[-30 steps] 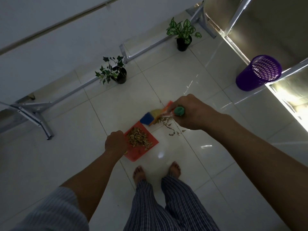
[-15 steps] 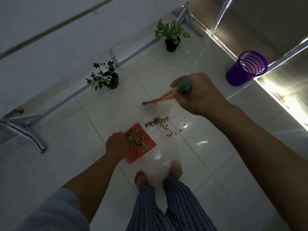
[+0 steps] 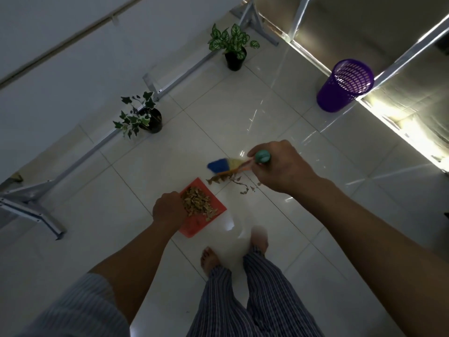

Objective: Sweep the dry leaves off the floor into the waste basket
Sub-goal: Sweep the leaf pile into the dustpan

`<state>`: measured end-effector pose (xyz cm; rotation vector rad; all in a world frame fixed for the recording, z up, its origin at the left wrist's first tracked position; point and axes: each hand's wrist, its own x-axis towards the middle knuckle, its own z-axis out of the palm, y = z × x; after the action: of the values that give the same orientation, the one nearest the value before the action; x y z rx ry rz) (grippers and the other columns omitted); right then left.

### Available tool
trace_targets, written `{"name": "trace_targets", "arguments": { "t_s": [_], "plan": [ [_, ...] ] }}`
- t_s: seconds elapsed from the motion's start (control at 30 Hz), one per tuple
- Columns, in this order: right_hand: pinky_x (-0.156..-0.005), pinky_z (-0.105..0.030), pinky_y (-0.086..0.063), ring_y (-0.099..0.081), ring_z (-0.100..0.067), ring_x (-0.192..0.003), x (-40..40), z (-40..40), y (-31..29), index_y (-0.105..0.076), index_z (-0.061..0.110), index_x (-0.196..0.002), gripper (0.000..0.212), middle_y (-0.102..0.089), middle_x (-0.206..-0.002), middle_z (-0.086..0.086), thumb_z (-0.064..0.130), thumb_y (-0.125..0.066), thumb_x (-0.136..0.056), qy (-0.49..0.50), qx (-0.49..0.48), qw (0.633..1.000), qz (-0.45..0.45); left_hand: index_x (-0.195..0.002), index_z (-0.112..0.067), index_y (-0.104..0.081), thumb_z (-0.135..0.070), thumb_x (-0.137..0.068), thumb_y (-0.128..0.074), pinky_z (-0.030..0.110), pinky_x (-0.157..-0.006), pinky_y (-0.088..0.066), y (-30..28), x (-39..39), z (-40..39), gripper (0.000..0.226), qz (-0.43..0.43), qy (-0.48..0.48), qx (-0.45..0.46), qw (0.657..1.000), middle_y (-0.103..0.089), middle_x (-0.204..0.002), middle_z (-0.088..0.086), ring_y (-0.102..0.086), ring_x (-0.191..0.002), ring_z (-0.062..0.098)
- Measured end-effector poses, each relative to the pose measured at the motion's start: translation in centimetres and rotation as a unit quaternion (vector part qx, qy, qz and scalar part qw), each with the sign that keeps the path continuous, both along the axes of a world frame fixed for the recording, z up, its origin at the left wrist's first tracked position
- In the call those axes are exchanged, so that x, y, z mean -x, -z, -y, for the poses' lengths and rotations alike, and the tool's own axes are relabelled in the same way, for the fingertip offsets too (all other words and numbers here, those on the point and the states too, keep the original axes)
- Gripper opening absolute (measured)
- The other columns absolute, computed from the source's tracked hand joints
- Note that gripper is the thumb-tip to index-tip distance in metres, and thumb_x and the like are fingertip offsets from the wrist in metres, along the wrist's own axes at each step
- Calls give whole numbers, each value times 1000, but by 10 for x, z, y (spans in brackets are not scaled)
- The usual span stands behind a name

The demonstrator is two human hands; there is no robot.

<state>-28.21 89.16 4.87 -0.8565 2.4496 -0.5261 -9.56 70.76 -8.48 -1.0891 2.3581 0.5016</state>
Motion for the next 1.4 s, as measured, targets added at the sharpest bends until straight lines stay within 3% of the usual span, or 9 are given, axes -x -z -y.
{"name": "trace_targets", "arguments": {
  "t_s": [0.2,0.4,0.5,0.7,0.93,1.1,1.2,1.4],
  "plan": [
    [-81,-40,-61,-71,-19,-87,-11,-25,-33,-75,21,-109,23,-74,-99,-5,25,-72,-87,129,118,984,-45,-95,-1,-57,-12,-81,-55,36,-73,-49,0,-9,4,17,-14,32,0,999,-59,-100,19,-60,-92,35],
    [-76,-40,-61,-72,-22,-79,-35,-32,-28,-74,22,-112,24,-76,-90,-8,25,-69,-89,136,117,976,-128,-96,0,-57,-9,-81,-54,36,-73,-50,-2,-14,4,17,-13,53,-2,998,-60,-101,19,-60,-93,35],
    [-67,-39,-60,-68,-24,-66,-38,-39,-12,-75,20,-97,13,-73,-76,-7,28,-69,-90,146,80,975,-148,-99,0,-57,-13,-84,-54,37,-77,-49,-1,-17,6,21,-13,54,-3,998,-58,-104,20,-58,-96,35],
    [-63,-36,-55,-63,-27,-58,-60,-47,28,-74,17,-85,18,-67,-63,-8,33,-67,-90,209,61,970,-112,-97,0,-57,-14,-84,-54,38,-75,-49,0,-26,4,19,-16,56,1,998,-60,-103,20,-59,-95,36],
    [-73,-36,-56,-67,-28,-70,-85,-27,28,-77,9,-85,16,-74,-75,-11,21,-67,-89,265,119,954,-80,-96,1,-58,-13,-83,-55,36,-71,-50,-1,-32,2,19,-19,50,-2,999,-61,-99,20,-61,-91,36],
    [-69,-41,-59,-68,-18,-67,-84,-13,12,-76,11,-82,12,-74,-75,-5,15,-67,-89,255,155,953,-59,-95,-1,-59,-21,-85,-57,36,-71,-50,-2,-36,3,22,-25,40,4,999,-63,-100,19,-62,-92,36],
    [-77,-44,-59,-70,-22,-75,-78,-5,-6,-76,15,-85,10,-74,-78,-4,20,-68,-89,238,160,956,-54,-95,-1,-58,-21,-86,-57,35,-70,-49,-5,-37,4,23,-27,35,0,999,-63,-100,19,-62,-92,36],
    [-80,-41,-60,-70,-20,-88,-63,25,-41,-74,19,-99,12,-74,-95,-4,20,-67,-89,46,114,991,-50,-95,2,-57,-17,-83,-56,37,-74,-50,-11,-49,7,22,-30,2,-11,999,-62,-101,21,-61,-94,37]
  ]
}}
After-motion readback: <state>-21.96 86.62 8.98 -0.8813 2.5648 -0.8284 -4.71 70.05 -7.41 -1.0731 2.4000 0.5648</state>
